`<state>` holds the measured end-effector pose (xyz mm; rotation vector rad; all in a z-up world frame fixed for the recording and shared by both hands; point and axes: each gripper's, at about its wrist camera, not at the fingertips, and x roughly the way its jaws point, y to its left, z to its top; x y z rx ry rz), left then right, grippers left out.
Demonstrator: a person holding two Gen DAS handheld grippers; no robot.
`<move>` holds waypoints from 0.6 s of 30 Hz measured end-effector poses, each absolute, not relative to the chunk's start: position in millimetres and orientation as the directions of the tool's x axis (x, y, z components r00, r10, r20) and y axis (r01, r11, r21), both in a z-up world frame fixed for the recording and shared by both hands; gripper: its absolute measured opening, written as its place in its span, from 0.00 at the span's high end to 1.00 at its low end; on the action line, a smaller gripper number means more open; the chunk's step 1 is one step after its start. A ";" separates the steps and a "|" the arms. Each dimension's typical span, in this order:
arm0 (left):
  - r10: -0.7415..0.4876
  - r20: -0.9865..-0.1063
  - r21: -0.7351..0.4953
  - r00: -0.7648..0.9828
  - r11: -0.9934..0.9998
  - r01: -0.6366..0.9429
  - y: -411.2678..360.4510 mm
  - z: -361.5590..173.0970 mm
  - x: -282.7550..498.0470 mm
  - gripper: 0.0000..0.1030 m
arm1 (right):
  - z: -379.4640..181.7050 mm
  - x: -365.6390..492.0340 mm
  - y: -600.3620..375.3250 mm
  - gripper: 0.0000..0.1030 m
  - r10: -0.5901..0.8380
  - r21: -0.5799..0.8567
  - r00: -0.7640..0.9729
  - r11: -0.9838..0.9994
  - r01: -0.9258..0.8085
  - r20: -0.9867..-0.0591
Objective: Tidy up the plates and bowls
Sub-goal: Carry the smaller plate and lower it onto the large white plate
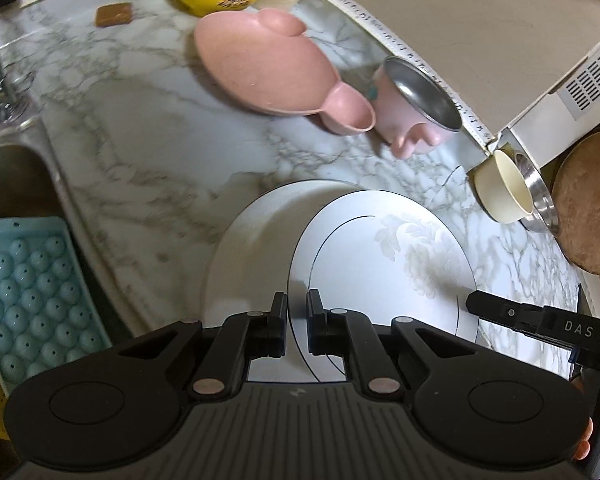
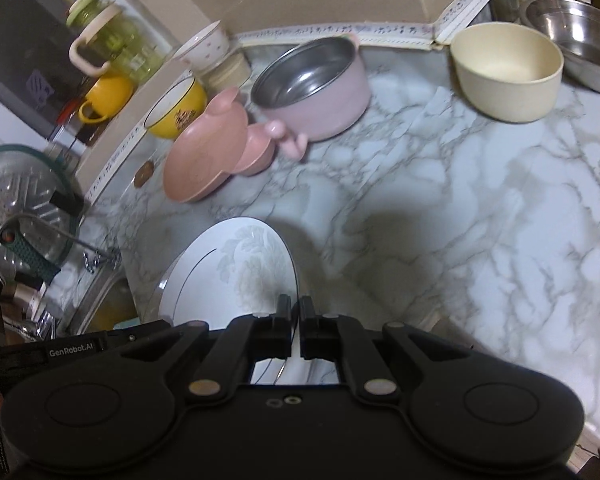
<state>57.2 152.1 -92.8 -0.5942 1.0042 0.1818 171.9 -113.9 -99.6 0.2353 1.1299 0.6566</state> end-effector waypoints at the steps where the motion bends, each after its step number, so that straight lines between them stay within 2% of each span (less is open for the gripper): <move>1: -0.123 -0.836 -0.384 0.535 0.827 -0.410 154.0 -94.3 55.2 0.92 | -100.8 169.6 -111.6 0.95 0.594 0.490 0.260 0.790 -0.368 -0.761; 18: -0.131 -0.845 -0.364 0.518 0.852 -0.378 158.4 -109.7 48.9 0.92 | -118.5 155.8 -103.9 0.96 0.587 0.495 0.244 0.796 -0.349 -0.772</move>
